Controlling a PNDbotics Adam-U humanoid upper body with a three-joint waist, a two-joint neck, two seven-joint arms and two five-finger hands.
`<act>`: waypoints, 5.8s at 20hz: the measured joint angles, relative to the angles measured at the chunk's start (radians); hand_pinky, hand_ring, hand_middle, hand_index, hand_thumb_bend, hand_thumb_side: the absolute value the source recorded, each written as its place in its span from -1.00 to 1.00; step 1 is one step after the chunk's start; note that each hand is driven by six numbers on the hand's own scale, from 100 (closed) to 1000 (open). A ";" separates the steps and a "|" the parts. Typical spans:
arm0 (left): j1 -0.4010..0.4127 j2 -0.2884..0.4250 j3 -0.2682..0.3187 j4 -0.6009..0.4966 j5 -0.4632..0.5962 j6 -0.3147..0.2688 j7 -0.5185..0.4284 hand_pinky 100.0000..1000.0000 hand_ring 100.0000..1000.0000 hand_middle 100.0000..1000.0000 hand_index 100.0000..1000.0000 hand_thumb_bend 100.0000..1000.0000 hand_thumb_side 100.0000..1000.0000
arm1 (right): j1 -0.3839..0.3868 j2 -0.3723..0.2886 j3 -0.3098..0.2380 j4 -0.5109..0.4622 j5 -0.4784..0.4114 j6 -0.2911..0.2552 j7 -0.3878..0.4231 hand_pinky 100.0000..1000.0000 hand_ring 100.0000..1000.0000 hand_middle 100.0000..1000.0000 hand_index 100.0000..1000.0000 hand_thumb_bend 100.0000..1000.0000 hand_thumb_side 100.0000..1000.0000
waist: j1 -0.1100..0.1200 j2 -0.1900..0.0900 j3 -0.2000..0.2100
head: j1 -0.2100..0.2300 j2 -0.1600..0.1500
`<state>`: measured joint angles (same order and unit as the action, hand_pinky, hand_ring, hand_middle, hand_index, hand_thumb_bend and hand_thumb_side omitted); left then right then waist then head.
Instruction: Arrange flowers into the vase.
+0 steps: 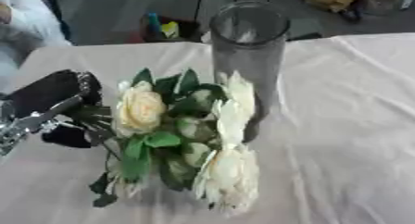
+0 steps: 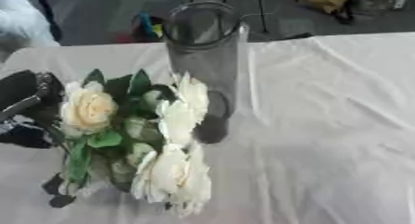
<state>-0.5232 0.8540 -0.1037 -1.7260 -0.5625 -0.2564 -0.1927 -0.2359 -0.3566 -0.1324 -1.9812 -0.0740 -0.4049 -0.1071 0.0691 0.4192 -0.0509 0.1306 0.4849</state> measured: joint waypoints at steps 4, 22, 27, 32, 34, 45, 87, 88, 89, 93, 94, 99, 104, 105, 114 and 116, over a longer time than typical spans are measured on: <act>0.014 0.011 0.028 -0.052 0.053 0.036 -0.006 -1.00 -1.00 -1.00 -1.00 -0.62 -0.20 | 0.008 0.000 -0.003 0.000 0.000 0.002 -0.004 0.18 -0.15 -0.25 0.28 -1.00 0.97 | 0.000 0.000 -0.005 | 0.000 0.007; -0.043 0.035 0.118 -0.128 0.365 0.117 0.005 -1.00 -1.00 -1.00 -1.00 -0.77 -0.15 | 0.029 0.000 -0.012 0.000 0.002 0.009 -0.017 0.18 -0.15 -0.25 0.28 -1.00 0.97 | 0.016 -0.028 -0.020 | 0.001 0.016; -0.098 0.035 0.130 -0.097 0.483 0.152 0.035 -1.00 -1.00 -1.00 -1.00 -0.80 -0.14 | 0.033 -0.001 -0.012 0.000 0.002 0.010 -0.017 0.18 -0.15 -0.25 0.28 -1.00 0.96 | 0.021 -0.037 -0.025 | 0.008 0.020; -0.158 0.034 0.137 -0.059 0.583 0.202 0.095 -1.00 -1.00 -1.00 -1.00 -0.82 -0.11 | 0.034 -0.004 -0.011 0.000 0.001 0.010 -0.016 0.18 -0.15 -0.25 0.28 -1.00 0.96 | 0.025 -0.044 -0.033 | 0.013 0.025; -0.187 0.033 0.138 -0.042 0.626 0.222 0.131 -1.00 -1.00 -1.00 -1.00 -0.82 -0.12 | 0.034 -0.009 -0.009 0.000 0.000 0.011 -0.016 0.18 -0.15 -0.25 0.28 -1.00 0.96 | 0.031 -0.047 -0.039 | 0.018 0.025; -0.377 -0.017 0.137 0.094 0.804 0.271 0.384 -1.00 -1.00 -1.00 -1.00 -0.78 -0.05 | 0.039 -0.019 0.003 0.000 -0.009 0.016 0.000 0.18 -0.15 -0.25 0.28 -1.00 0.96 | 0.044 -0.063 -0.075 | 0.048 0.042; -0.647 -0.301 0.020 0.195 1.010 0.227 0.684 -1.00 -1.00 -1.00 -1.00 -0.76 0.16 | -0.037 -0.037 0.064 0.000 -0.119 0.033 0.087 0.17 -0.15 -0.25 0.28 -1.00 0.95 | 0.052 -0.064 -0.140 | 0.080 -0.047; -0.647 -0.305 0.017 0.194 1.010 0.229 0.685 -1.00 -1.00 -1.00 -1.00 -0.76 0.17 | -0.037 -0.037 0.065 0.000 -0.120 0.033 0.087 0.17 -0.15 -0.25 0.28 -1.00 0.95 | 0.052 -0.064 -0.141 | 0.080 -0.047; -0.647 -0.310 0.014 0.194 1.011 0.230 0.685 -1.00 -1.00 -1.00 -1.00 -0.77 0.18 | -0.038 -0.037 0.065 0.000 -0.122 0.035 0.089 0.17 -0.15 -0.25 0.28 -1.00 0.95 | 0.053 -0.064 -0.141 | 0.080 -0.047; -0.647 -0.327 0.006 0.194 1.014 0.238 0.685 -1.00 -1.00 -1.00 -1.00 -0.78 0.20 | -0.045 -0.036 0.065 0.000 -0.123 0.038 0.092 0.17 -0.16 -0.25 0.28 -1.00 0.95 | 0.056 -0.064 -0.145 | 0.080 -0.047; -0.648 -0.330 0.003 0.194 1.017 0.241 0.686 -1.00 -1.00 -1.00 -1.00 -0.78 0.20 | -0.046 -0.036 0.065 0.000 -0.123 0.039 0.093 0.17 -0.16 -0.25 0.28 -1.00 0.95 | 0.058 -0.064 -0.145 | 0.080 -0.047; -0.648 -0.337 -0.009 0.183 1.021 0.256 0.693 -1.00 -1.00 -1.00 -1.00 -0.79 0.21 | -0.046 -0.036 0.066 0.000 -0.124 0.042 0.096 0.17 -0.16 -0.25 0.28 -1.00 0.95 | 0.058 -0.064 -0.146 | 0.080 -0.044; -0.646 -0.339 -0.023 0.161 1.020 0.272 0.698 -1.00 -1.00 -1.00 -1.00 -0.80 0.21 | -0.046 -0.036 0.066 0.000 -0.126 0.042 0.096 0.17 -0.16 -0.25 0.28 -1.00 0.95 | 0.058 -0.064 -0.146 | 0.079 -0.037; -0.645 -0.341 -0.025 0.158 1.019 0.274 0.697 -1.00 -1.00 -1.00 -1.00 -0.80 0.21 | -0.046 -0.036 0.066 0.000 -0.127 0.042 0.096 0.17 -0.16 -0.25 0.28 -1.00 0.95 | 0.058 -0.064 -0.146 | 0.079 -0.037; -0.634 -0.345 -0.041 0.136 1.010 0.289 0.693 -1.00 -1.00 -1.00 -1.00 -0.81 0.23 | -0.047 -0.035 0.066 0.000 -0.128 0.043 0.097 0.17 -0.16 -0.25 0.28 -1.00 0.95 | 0.058 -0.064 -0.147 | 0.079 -0.036; -0.630 -0.346 -0.046 0.133 1.010 0.293 0.692 -1.00 -1.00 -1.00 -1.00 -0.82 0.24 | -0.047 -0.035 0.066 0.000 -0.128 0.043 0.097 0.17 -0.16 -0.25 0.28 -1.00 0.95 | 0.058 -0.064 -0.147 | 0.079 -0.036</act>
<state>-1.1528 0.5082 -0.1493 -1.5930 0.4471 0.0367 0.4991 -0.2828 -0.3911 -0.0668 -1.9812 -0.2017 -0.3615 -0.0097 0.1272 0.3549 -0.1976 0.2097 0.4484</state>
